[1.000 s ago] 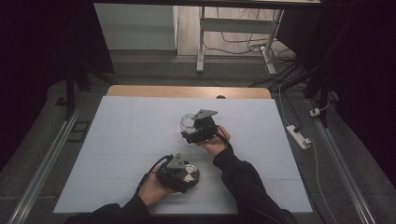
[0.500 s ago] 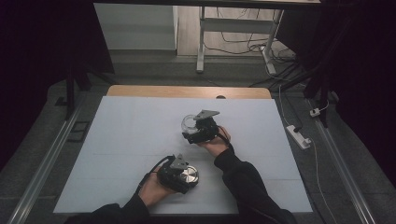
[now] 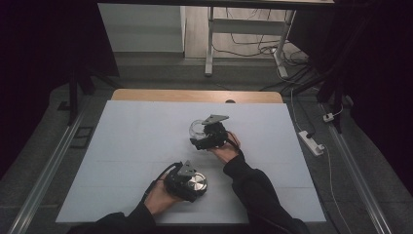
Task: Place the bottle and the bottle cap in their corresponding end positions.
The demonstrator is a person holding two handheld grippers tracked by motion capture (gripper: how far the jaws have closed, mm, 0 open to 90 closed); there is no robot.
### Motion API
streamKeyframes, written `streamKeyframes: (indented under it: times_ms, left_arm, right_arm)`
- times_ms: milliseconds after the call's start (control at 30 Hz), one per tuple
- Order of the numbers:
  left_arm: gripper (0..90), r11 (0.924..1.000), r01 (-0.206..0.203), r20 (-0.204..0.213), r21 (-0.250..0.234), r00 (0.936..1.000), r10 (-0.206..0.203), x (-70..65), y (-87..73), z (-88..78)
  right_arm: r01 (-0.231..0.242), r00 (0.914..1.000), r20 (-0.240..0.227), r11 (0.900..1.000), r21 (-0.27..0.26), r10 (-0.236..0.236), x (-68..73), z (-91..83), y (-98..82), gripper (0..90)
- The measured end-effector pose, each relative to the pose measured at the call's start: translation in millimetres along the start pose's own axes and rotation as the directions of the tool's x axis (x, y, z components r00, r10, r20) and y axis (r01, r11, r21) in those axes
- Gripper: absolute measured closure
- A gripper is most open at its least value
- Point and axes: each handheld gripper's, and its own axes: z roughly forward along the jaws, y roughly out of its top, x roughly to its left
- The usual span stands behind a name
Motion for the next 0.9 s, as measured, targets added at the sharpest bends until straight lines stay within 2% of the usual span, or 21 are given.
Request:
streamKeyframes:
  times_ms: [100,233,400,600,900]
  left_arm:
    - [15.2,1.0000,0.008,-0.006,0.003,1.0000,-0.008,0.6,-0.3,-0.3]
    - [9.5,0.9999,0.015,0.018,-0.007,0.9997,-0.015,2.8,-0.9,-2.0]
    - [6.1,0.9993,0.032,0.052,-0.020,0.9982,-0.031,3.9,-0.9,-5.0]
    - [3.4,0.9973,0.055,0.088,-0.049,0.9949,-0.051,4.9,0.0,-12.7]
    - [2.2,0.9933,0.094,0.121,-0.066,0.9890,-0.086,9.1,-2.2,-26.5]
  right_arm:
    - [-0.006,0.9999,-0.010,1.000,0.006,0.006,-0.2,0.1,0.4,9.9]
    - [-0.001,0.9996,-0.028,1.000,0.020,0.002,0.3,0.9,1.4,3.8]
    - [0.000,0.9993,-0.037,1.000,0.021,0.001,0.5,-0.3,3.0,0.8]
    - [-0.017,0.9985,-0.051,1.000,0.009,0.018,0.1,-6.6,6.1,0.0]
    - [-0.008,0.9989,-0.047,1.000,-0.008,0.008,1.5,-16.6,7.5,0.0]
